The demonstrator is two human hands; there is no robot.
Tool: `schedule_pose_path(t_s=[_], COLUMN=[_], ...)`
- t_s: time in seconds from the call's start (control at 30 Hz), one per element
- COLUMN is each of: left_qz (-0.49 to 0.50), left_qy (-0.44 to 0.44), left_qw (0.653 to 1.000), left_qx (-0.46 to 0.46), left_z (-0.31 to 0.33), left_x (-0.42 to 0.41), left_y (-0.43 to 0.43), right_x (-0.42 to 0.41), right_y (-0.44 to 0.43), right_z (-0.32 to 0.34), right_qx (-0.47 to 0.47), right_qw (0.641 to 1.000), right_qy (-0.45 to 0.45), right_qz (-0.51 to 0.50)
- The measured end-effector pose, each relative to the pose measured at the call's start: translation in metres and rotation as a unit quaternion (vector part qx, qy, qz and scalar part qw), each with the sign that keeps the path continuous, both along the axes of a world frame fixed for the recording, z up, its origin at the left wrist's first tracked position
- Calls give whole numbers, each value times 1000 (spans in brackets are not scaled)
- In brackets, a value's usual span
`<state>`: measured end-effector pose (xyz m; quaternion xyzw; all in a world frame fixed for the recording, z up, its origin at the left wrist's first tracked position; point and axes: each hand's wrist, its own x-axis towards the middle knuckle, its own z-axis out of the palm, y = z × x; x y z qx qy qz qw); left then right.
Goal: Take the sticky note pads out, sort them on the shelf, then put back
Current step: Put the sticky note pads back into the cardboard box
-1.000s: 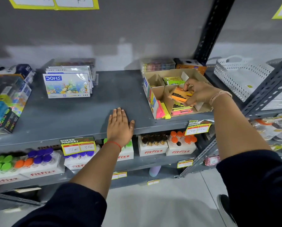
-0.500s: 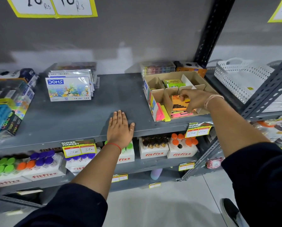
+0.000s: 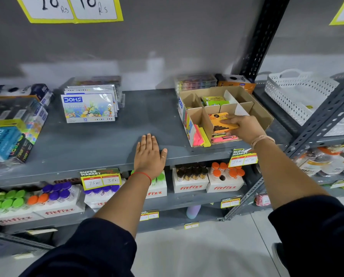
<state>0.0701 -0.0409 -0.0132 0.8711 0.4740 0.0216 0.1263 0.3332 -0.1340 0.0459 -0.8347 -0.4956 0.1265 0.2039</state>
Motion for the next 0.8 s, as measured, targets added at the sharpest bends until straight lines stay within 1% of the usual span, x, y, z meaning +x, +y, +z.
schedule_pose_path(t_s=[0.1,0.23,0.43,0.63,0.8], left_qz=[-1,-7,-8,-8,-10], left_qy=[5,9,6,5,5], left_qw=[1000,1000,1000,1000,1000], left_qx=[-3,-6,-15,-19,-19], left_z=[0,0,1,1,1], left_x=[0,-1,-2,-1,0], left_y=[0,1,2,2,3], right_x=[-2,-3,-10,-14,-16], right_y=[-2,-2,-1,-3,-4], right_z=[-5,-9,-12,-19,-17], right_qx=[13,-25,-26,2,17], right_qw=[1000,999,998,999,1000], right_qy=[-8,-44,-57,-36,0], right_qz=[-1,19,11,-12,-21])
